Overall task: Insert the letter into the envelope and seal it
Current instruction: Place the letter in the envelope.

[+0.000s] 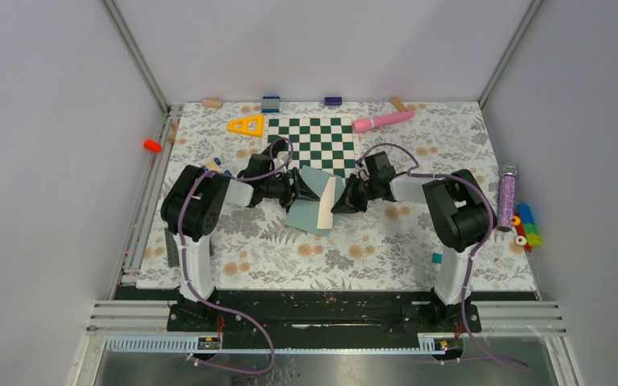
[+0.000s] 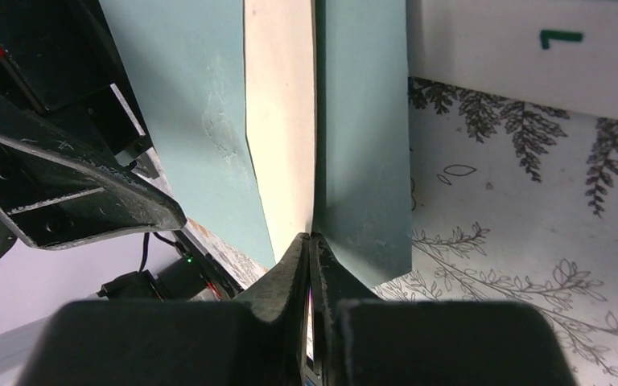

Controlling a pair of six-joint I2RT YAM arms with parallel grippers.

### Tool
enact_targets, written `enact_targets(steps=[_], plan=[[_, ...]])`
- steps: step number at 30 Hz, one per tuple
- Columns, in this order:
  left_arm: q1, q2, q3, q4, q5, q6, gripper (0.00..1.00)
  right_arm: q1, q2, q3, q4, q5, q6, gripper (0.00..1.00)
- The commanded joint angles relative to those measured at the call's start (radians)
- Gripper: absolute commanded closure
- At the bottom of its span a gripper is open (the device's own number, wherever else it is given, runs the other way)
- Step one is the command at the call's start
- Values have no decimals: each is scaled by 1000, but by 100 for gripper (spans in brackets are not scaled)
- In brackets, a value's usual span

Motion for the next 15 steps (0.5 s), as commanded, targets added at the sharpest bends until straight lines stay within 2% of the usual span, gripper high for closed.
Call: enact_targets(steps=[1, 15], plan=[[-1, -9, -2, -21, -51, 22, 41, 14, 24, 22, 43, -42, 31, 97], [-4, -4, -3, -16, -52, 19, 43, 31, 55, 40, 104, -70, 92, 97]])
